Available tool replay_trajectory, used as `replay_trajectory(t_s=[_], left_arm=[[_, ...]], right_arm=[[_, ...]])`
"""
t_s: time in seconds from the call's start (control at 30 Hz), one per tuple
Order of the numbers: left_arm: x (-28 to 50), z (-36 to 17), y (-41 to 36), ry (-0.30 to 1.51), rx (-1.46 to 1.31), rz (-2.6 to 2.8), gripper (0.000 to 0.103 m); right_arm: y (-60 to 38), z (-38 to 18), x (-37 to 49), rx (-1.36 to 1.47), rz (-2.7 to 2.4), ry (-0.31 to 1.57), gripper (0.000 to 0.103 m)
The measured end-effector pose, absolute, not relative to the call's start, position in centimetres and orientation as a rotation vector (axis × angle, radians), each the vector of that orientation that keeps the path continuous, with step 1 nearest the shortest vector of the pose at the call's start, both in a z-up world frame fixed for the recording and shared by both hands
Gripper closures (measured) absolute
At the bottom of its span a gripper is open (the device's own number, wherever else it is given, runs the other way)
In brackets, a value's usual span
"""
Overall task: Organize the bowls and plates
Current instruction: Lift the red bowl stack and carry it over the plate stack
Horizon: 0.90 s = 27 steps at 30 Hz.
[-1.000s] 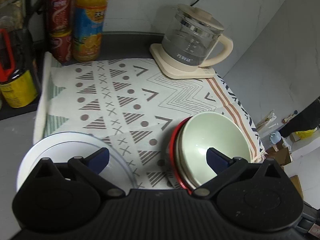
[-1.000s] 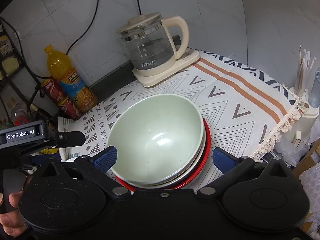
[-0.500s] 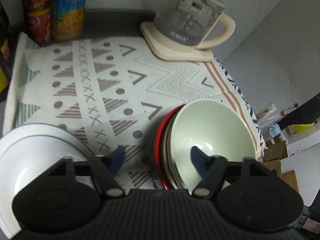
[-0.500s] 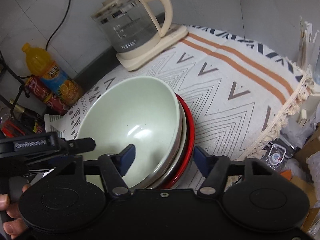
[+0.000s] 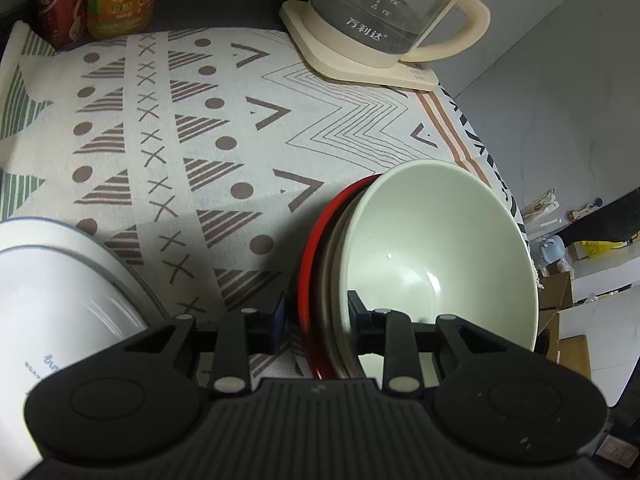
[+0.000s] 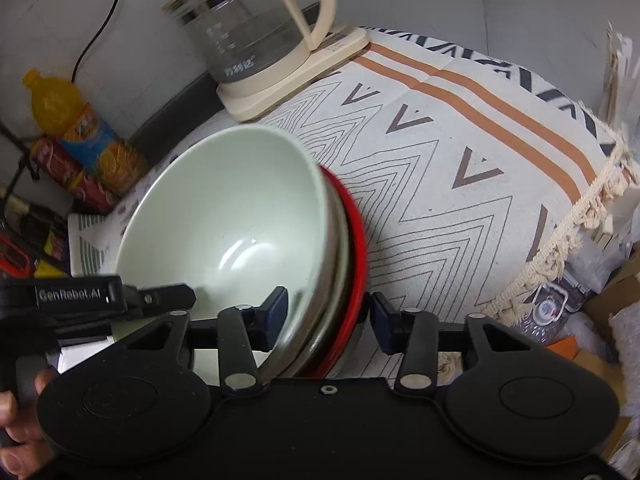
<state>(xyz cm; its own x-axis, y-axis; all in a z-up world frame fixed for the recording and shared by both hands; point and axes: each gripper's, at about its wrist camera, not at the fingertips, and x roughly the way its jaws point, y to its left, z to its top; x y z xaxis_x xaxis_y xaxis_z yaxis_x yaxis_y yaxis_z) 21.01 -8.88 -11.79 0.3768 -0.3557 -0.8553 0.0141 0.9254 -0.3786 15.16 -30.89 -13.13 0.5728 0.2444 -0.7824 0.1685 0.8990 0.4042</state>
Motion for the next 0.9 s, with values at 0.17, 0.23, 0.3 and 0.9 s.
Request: replay_trajectory(t_s=[0.17, 0.23, 0.3, 0.9], left_arm=[[20.7, -11.7, -8.7, 1.157, -0.329, -0.245, 0.075], [20.6, -11.4, -8.7, 1.151, -0.32, -0.243, 0.075], [20.4, -11.2, -8.5, 1.141, -0.325, -0.238, 0.075], [18.8, -6.9, -5.2, 1.042, -0.335, -0.21, 0.075]], right_arm=[[-31.1, -13.2, 14.9, 0.476, 0.055, 0.967, 0.066], [-31.0, -13.1, 14.8, 0.478, 0.06, 0.962, 0.066], [-30.8, -12.8, 14.7, 0.475, 0.066, 0.953, 0.066], [-27.7, -8.9, 14.4, 0.442, 0.144, 0.87, 0.066]])
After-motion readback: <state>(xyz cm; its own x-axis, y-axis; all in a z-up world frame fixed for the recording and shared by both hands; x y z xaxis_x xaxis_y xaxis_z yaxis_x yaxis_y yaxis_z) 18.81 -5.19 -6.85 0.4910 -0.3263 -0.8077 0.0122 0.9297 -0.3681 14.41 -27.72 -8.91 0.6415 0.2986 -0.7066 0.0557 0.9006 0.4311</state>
